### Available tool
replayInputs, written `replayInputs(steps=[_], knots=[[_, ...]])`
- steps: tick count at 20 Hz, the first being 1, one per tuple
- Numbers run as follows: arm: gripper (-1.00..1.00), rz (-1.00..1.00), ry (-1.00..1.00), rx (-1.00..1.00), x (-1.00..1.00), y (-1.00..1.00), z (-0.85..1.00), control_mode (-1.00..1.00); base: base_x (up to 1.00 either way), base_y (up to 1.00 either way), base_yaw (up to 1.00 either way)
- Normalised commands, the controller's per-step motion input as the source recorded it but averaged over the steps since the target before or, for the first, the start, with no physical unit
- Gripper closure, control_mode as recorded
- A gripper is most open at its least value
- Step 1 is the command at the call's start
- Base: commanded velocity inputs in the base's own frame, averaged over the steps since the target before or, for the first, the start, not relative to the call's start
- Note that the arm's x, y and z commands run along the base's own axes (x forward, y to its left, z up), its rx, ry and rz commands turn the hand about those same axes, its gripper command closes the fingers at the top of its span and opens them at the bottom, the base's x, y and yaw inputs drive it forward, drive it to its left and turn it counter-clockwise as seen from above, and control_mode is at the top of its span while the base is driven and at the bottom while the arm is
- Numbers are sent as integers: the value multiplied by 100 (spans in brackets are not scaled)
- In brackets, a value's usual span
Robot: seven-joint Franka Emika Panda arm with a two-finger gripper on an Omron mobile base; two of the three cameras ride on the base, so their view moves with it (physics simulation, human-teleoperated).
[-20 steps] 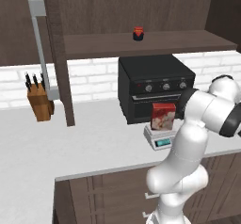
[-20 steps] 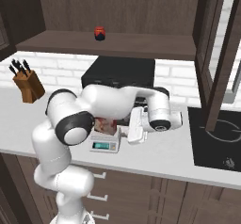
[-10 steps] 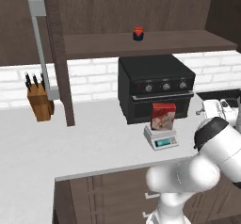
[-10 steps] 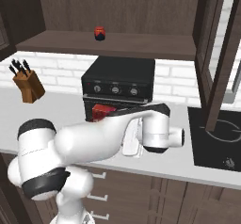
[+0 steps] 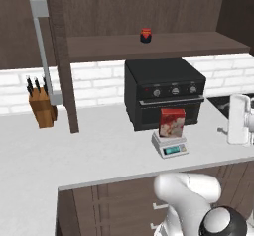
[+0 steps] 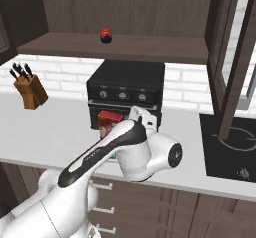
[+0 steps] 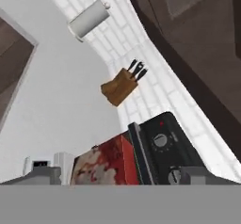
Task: Pick the cereal and place it on the digital scale for weighing, and close the cabinet.
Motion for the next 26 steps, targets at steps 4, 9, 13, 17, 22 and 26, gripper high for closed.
replayInputs(steps=[4,9,13,17,22,26], knots=[[-100,-51,-48,-15,-43,22,37,-100,0,0,0],[-100,-23,-15,-1,-38,-1,57,-100,0,0,0],[-100,-6,-22,-1,-70,-13,36,-100,0,0,0],[-100,-1,-16,0,-66,-50,45,-100,0,0,0],[-100,-5,-23,-8,-75,-26,18,-100,0,0,0],[-100,-21,-16,-10,-2,-26,0,-100,0,0,0]])
